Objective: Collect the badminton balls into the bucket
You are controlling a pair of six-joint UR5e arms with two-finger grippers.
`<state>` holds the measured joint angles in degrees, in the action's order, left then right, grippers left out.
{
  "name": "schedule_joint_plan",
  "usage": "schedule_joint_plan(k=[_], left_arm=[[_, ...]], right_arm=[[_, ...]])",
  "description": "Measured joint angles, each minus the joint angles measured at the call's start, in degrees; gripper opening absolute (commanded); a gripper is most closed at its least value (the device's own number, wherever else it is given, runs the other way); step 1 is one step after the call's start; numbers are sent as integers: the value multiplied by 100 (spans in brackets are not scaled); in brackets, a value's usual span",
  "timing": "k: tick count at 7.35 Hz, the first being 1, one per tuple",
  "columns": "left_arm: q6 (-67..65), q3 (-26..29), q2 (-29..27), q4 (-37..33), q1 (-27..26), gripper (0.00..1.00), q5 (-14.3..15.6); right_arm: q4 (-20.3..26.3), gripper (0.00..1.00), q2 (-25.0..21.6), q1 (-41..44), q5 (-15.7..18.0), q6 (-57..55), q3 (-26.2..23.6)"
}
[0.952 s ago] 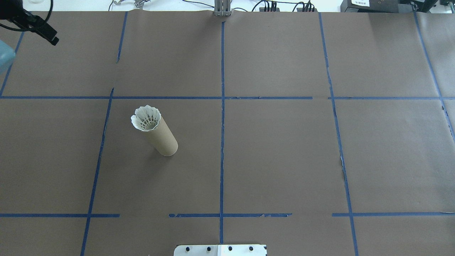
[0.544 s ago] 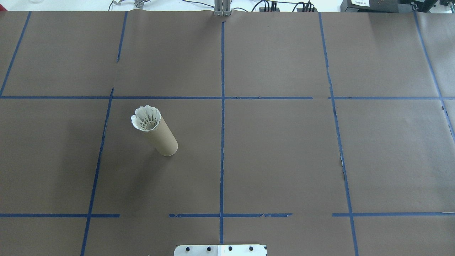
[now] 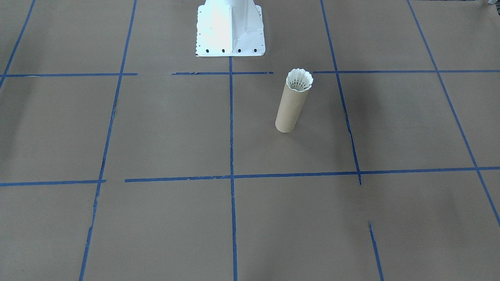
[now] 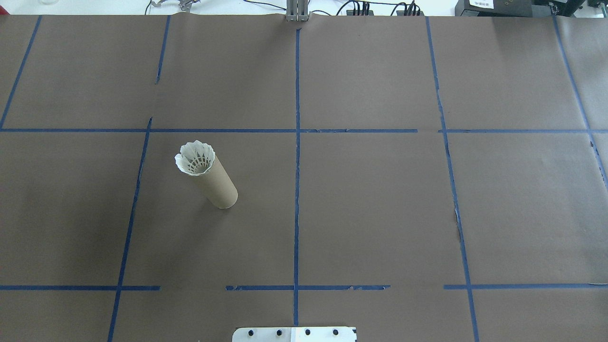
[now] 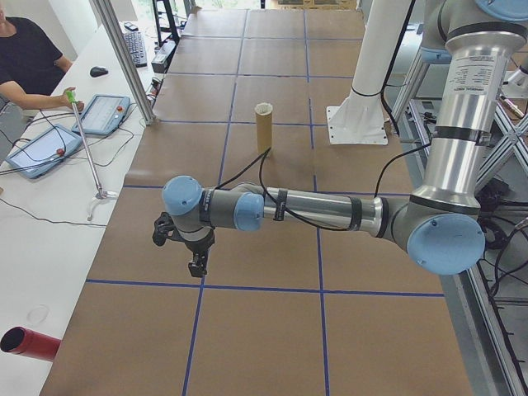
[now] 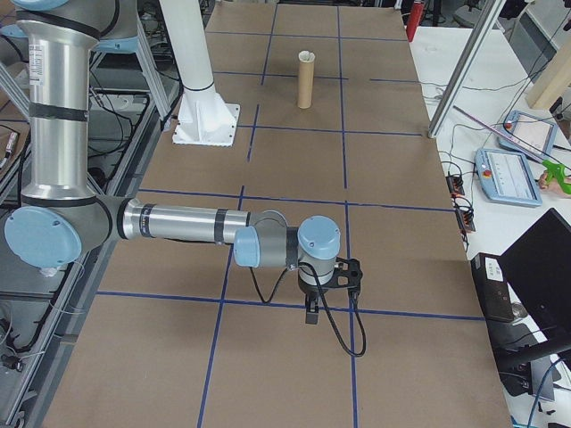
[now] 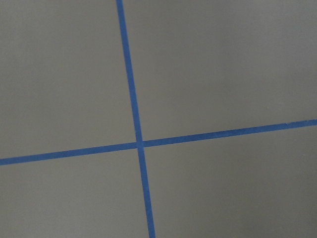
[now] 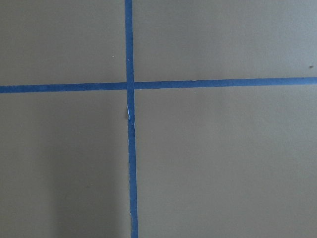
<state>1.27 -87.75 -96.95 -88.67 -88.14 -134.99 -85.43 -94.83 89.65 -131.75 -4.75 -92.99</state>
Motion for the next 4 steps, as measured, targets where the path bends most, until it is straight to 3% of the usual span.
schedule_joint_plan(k=[4], left_arm=[[-42, -29, 265, -37, -216, 100, 203]], right_arm=[[0, 100, 0, 0, 0, 0, 0]])
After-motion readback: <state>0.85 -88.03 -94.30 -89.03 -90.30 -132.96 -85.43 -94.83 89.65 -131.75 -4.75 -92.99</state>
